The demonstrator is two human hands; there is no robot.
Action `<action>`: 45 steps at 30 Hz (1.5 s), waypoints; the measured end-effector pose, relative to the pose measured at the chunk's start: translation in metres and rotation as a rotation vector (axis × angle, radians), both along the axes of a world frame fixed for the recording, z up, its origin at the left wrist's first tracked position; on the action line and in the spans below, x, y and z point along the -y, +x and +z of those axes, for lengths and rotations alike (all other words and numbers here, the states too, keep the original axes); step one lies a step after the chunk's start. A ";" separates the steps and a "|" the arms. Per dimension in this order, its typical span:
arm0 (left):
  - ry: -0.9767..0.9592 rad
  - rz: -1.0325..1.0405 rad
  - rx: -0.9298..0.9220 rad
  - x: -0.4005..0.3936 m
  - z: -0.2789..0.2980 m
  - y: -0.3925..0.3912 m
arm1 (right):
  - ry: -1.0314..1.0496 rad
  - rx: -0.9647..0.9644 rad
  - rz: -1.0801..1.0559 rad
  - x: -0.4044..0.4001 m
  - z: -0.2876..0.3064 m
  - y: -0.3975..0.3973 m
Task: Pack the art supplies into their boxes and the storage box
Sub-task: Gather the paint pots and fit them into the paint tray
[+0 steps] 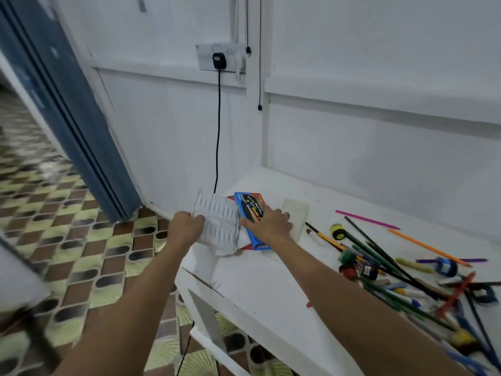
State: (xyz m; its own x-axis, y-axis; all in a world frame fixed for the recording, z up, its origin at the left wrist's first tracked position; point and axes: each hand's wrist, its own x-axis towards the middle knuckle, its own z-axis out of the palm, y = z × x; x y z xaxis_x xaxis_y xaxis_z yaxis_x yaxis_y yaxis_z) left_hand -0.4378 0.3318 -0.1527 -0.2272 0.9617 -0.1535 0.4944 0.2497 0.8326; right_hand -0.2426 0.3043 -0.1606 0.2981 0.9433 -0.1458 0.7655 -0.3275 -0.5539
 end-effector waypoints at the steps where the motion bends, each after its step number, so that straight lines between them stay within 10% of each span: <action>1: -0.010 -0.022 -0.076 -0.003 -0.003 0.001 | -0.004 0.011 -0.002 -0.005 -0.002 -0.002; 13: -0.068 -0.120 -0.508 -0.010 -0.024 0.008 | 0.027 0.033 0.003 -0.008 -0.003 0.028; 31: 0.249 -0.797 -0.323 0.107 -0.019 0.282 | 0.122 0.035 -0.471 0.225 0.000 0.340; 45: 0.265 -1.026 -0.616 0.135 -0.055 0.374 | -0.083 0.114 -0.649 0.292 -0.024 0.472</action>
